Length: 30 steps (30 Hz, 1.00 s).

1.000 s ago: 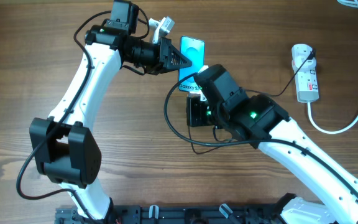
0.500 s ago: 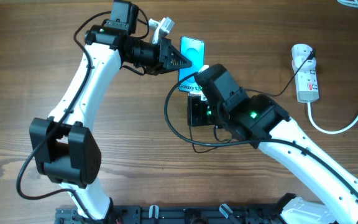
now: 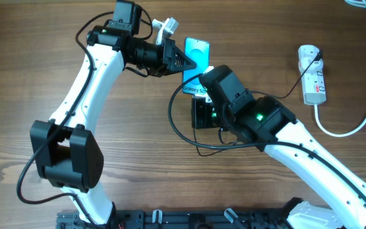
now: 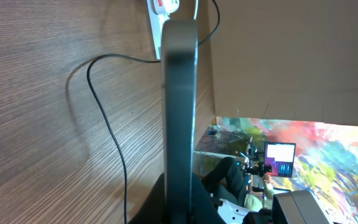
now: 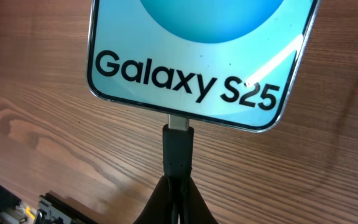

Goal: Plug charger to phone and switch on socket
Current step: 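Align the plug tip under the phone's bottom port with the right gripper, then push the plug up into the phone's port with the right gripper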

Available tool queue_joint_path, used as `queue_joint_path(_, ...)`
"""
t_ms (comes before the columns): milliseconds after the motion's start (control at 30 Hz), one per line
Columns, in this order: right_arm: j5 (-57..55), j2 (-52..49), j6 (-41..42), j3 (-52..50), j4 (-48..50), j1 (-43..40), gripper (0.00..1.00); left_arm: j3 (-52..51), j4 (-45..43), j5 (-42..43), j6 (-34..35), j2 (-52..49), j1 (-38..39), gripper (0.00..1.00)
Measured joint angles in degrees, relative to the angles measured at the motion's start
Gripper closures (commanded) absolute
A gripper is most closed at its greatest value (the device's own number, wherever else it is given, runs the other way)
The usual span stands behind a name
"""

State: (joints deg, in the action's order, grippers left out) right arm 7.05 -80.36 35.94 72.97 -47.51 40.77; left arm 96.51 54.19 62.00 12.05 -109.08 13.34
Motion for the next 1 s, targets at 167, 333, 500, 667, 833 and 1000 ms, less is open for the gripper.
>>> queue_joint_path(167, 0.6, 0.0, 0.5, 0.0, 0.0, -0.5, 0.96, 0.0, 0.0, 0.0, 0.0, 0.0, 0.0, 0.96)
queue_joint_path(333, 1.9, 0.0, 0.7, 0.0, 0.0, -1.1, 0.96, 0.0, -0.1, 0.0, 0.0, 0.0, 0.0, 0.96)
queue_joint_path(500, 2.8, 0.0, 0.9, 0.0, 0.2, -1.6, 0.96, 0.0, 0.0, 0.0, 0.0, 0.0, 0.0, 0.96)
queue_joint_path(667, 3.0, 0.0, 2.0, 0.0, 0.3, -1.6, 0.96, 0.0, 0.0, 0.0, 0.0, 0.0, 0.0, 0.96)
queue_joint_path(833, 3.2, 0.0, 2.3, 0.0, 0.7, -1.6, 0.96, 0.0, 0.0, 0.0, 0.0, 0.0, 0.0, 0.96)
queue_joint_path(1000, 3.2, 0.0, 2.4, 0.0, 1.0, -1.6, 0.96, 0.0, 0.0, 0.0, 0.0, 0.0, -0.3, 0.96)
